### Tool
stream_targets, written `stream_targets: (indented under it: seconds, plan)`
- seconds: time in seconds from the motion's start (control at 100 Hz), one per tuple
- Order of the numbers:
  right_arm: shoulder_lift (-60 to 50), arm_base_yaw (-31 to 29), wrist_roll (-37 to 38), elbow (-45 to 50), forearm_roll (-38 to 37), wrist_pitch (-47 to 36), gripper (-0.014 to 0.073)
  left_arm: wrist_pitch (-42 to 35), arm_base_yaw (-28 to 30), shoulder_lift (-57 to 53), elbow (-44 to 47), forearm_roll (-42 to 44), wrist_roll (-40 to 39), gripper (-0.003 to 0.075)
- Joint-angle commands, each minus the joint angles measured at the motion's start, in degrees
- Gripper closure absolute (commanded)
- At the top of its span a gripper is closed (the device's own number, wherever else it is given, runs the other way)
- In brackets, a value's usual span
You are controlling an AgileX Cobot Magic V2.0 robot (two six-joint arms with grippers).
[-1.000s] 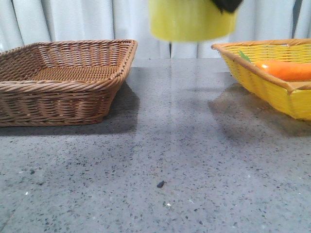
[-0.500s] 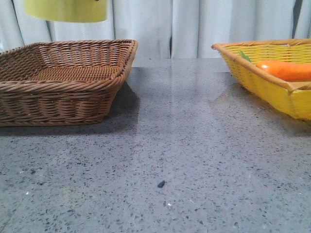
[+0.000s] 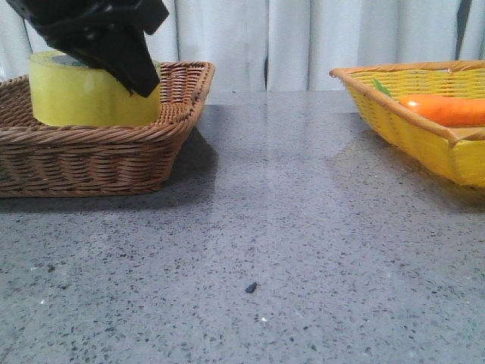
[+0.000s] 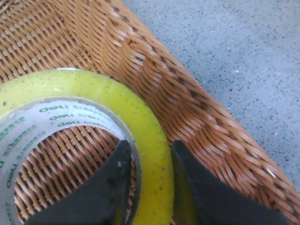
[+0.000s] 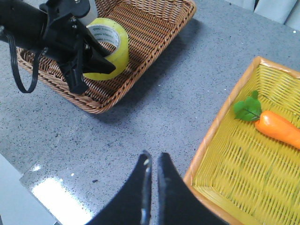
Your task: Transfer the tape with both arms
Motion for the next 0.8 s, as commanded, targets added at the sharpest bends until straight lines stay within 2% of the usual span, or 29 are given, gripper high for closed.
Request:
stream_targets:
  seconds: [0.0,0.11,0.16,0.28,0.35,0.52,0.65,0.72,0.79]
  plan:
    - [-0.73,-0.12,0.00,-1.16,-0.82,-3.35,0.0666,-6.49,0.07,-2.24,-1.18,-0.48,-0.25,0.0740]
    - [-0.73,-0.12,0.00,-1.16,-0.82,-3.35,0.0666,-6.92,0.07,-2.16,-0.96,-0.85,-0.25,0.0700]
    - [-0.73,-0.12,0.00,-1.16,-0.82,-3.35,0.0666,-6.92,0.07,-2.16,-0.96,-1.48,-0.25,0.0634]
    - [-0.73,-0.12,0.00,-1.16,-0.82,-3.35,0.0666,-5.91,0.07,-2.16,-0.96,-1.71,-0.25,0.0412]
    - [-0.73,-0.12,0.00,-1.16,-0.82,-3.58,0.0666,-4.61,0.07,-2.16,-1.19,-1.34,-0.25,0.0347]
    - [-1.58,-0.12,0.00,-0.26,-1.01,-3.84,0.0666,-2.09,0.07,-4.38,-1.59,-0.59,-0.25,0.0345]
    - [-5.02,-0.12,0.00,4.46,-3.08,-7.42,0.0666,-1.82,0.07,-8.78,-1.58,-1.01,-0.45,0.0356]
    - [-8.05,-0.12,0.00,8.41,-4.27,-10.83,0.0666,-1.82,0.07,-11.99,-1.58,-2.05,-0.45,0.0408]
    - [-11.64,-0.12,0.00,12.91,-5.54,-14.69,0.0666,-1.94,-0.04,-15.49,-1.47,-2.18,-0.45,0.0498]
